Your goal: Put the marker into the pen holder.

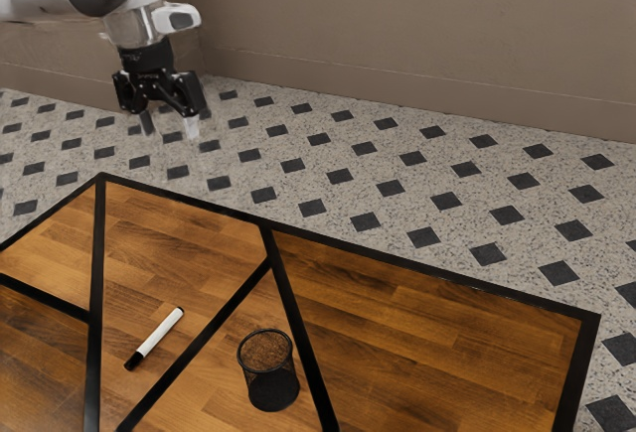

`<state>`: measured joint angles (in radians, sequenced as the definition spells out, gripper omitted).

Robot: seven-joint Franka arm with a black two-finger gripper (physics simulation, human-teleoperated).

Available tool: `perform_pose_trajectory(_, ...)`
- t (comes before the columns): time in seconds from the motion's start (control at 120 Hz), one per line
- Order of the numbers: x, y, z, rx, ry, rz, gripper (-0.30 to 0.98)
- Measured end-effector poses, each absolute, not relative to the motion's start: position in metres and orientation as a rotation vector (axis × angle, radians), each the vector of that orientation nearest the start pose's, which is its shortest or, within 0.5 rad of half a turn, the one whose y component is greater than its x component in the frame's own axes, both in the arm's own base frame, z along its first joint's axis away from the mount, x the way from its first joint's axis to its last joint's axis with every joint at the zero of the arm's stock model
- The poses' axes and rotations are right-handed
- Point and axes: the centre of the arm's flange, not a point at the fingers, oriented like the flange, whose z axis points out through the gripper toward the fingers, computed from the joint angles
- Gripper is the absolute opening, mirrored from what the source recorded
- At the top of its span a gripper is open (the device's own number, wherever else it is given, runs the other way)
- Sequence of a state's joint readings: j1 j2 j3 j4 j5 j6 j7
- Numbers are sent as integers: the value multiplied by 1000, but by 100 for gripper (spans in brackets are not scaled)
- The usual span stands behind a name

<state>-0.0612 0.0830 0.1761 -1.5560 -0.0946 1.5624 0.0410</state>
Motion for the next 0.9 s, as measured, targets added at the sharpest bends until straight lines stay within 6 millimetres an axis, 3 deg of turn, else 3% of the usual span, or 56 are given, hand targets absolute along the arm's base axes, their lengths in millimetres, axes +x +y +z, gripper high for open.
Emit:
perform_pose_trajectory(0.083, 565, 55, 603, -3215, -98, 61, 67)
perform_pose_trajectory(0.133, 540, 53, 597, -3217, -74, 82, 67)
perform_pose_trajectory(0.175, 507, 55, 570, -3225, -66, 154, 67)
perform_pose_trajectory(0.225, 457, 82, 527, -3229, -143, 238, 67)
perform_pose_trajectory(0.275, 416, 94, 483, -3223, -181, 299, 66)
perform_pose_trajectory(0.342, 384, 100, 425, -3209, -200, 358, 66)
perform_pose_trajectory(0.417, 363, 99, 374, -3198, -194, 376, 65)
perform_pose_trajectory(0.508, 358, 92, 342, -3186, -164, 341, 65)
perform_pose_trajectory(0.65, 377, 52, 324, -3153, 8, 254, 61)
perform_pose_trajectory(0.9, 392, 46, 279, -3118, -41, 232, 38)
